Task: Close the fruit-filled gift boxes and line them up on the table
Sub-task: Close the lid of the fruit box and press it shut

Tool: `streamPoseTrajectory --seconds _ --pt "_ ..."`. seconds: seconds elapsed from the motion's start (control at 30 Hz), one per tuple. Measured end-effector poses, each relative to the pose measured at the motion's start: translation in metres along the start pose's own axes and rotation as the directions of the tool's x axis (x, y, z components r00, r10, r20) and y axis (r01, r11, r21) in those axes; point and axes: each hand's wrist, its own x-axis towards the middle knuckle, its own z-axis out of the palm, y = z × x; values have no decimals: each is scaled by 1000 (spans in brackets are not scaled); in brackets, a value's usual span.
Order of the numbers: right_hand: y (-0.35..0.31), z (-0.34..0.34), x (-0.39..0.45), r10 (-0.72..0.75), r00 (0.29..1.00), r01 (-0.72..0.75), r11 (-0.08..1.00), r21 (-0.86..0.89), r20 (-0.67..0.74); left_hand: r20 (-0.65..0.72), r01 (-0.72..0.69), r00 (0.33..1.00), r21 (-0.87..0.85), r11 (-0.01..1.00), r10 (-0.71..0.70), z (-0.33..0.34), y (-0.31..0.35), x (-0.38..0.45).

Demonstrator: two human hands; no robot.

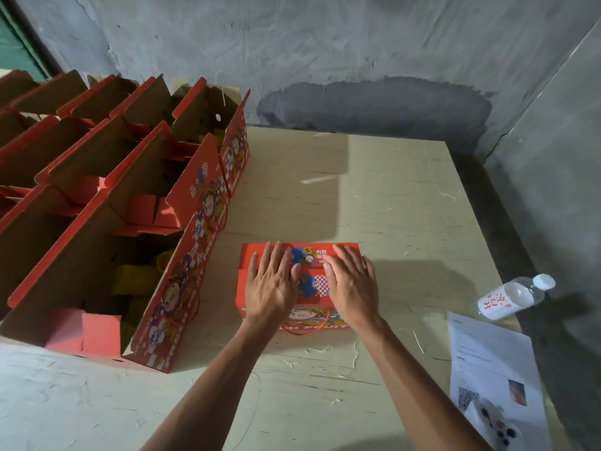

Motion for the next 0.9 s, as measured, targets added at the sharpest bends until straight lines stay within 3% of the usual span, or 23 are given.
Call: streamPoseTrajectory --seconds 0.17,0.3,0.5,0.6,0.7,0.8,0.9 --pt "-12 3 4 191 945 -166 979 -114 264 78 59 995 61 996 -64 1 6 3" --pt "-21 9 6 289 915 -260 956 -136 280 109 91 990 42 995 -95 4 12 4" --pt "-21 6 9 287 890 -248 957 -153 354 170 88 981 8 996 -88 1 8 5" --pt "-12 -3 13 244 897 -232 970 -77 368 130 118 985 -57 991 -110 -6 0 6" --pt "-3 -13 8 298 904 -329 943 52 308 114 373 926 -125 919 -360 -17 -16 -1" --pt "4 -17 8 449 815 -552 794 255 366 207 567 821 -193 801 -531 -22 -28 -5" --pt "9 -16 10 501 777 -627 667 402 381 225 584 812 -299 755 -539 -18 -33 -8"
